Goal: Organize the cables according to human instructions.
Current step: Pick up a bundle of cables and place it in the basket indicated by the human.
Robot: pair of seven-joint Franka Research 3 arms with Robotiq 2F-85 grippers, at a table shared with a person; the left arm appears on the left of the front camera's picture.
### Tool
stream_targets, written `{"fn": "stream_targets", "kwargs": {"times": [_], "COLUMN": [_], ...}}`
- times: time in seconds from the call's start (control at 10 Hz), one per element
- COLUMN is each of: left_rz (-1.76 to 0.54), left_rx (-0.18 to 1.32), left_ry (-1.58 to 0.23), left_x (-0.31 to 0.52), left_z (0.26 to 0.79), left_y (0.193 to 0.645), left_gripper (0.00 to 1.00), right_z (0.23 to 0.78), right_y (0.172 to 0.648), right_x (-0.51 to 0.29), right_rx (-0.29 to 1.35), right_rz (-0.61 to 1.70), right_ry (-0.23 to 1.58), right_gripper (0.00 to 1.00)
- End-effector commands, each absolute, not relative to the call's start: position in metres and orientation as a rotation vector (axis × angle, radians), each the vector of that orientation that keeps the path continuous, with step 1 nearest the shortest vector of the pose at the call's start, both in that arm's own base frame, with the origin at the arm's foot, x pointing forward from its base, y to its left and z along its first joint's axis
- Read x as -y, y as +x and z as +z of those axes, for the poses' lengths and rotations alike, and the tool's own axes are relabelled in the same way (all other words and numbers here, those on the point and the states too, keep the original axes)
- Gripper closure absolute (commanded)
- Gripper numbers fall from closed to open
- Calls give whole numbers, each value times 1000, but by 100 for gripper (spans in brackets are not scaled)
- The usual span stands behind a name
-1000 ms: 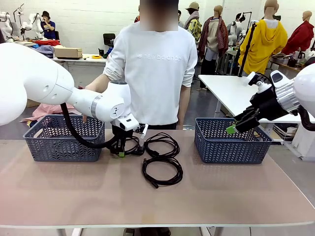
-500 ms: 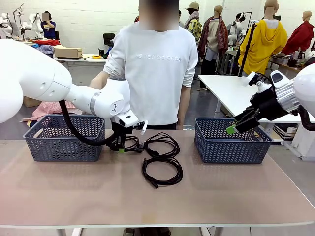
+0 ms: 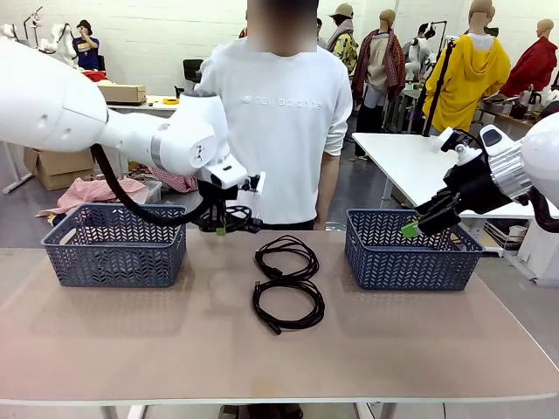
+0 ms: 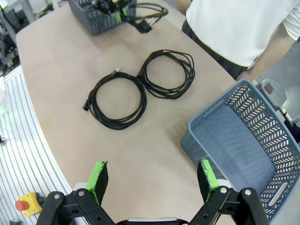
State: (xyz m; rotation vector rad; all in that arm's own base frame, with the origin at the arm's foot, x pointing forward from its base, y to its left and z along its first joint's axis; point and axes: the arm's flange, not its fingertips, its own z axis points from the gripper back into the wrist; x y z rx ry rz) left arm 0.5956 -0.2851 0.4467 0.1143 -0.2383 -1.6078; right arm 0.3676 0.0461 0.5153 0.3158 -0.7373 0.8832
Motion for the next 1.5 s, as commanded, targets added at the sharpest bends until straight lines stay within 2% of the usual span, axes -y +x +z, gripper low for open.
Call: {"fn": "stream_targets", "kwargs": {"times": [0.0,0.3,0.6,1.0,1.4], "left_rz": [-1583,-1507,-1456,-1389,-1368], "left_rx": [275,332,325,303,267], "left_ry": [115,151,147,119,174], "left_x": [266,213,154,90,63], "left_z": [478,525,540,519,488], "left_y": [583,558,533,521,541], "left_gripper": [100,100,100,100,100], "right_z": [514,514,514,514,514], "right_y": [369,369,369,369,369], "right_x": [-45,-45,-45,-45,-45], "right_rx": [750,750,750,750,750], "right_rz": [895,895,895,895,895], "right_ry": [335,335,335,335,335], "right_gripper": [0,0,0,0,0]}}
